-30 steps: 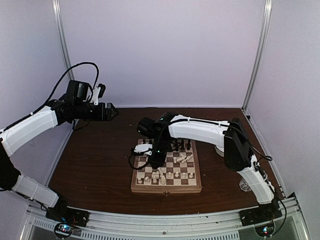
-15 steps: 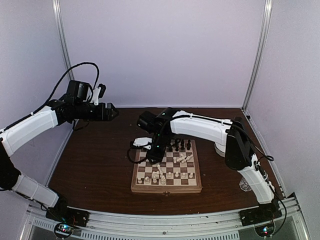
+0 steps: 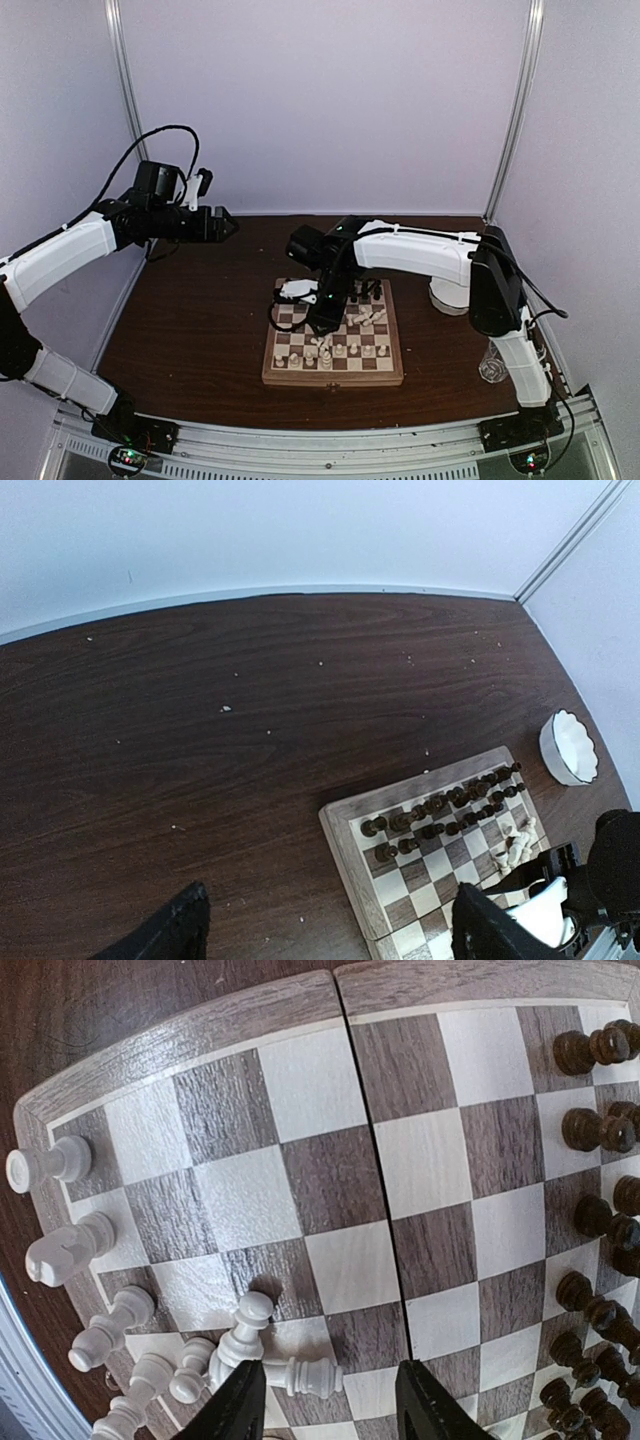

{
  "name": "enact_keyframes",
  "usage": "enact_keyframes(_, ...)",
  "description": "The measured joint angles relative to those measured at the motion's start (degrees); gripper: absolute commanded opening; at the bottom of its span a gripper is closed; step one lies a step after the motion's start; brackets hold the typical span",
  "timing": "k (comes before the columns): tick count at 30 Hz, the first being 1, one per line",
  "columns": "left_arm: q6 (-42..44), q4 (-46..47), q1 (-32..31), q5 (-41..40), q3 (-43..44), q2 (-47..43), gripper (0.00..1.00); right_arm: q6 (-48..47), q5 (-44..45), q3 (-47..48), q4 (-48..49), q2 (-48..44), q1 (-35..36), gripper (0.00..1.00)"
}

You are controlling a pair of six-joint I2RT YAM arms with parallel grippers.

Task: Set up the chess pieces on the board
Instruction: Move the chess pile to the chessboard.

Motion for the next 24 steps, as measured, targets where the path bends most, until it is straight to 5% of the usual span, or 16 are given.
enact_keyframes(24,-0.02,0.00,0.00,1.33,0.04,0.98,0.83,-2.89,-0.61,-4.81,0.00,-2.99,0.00,0.48)
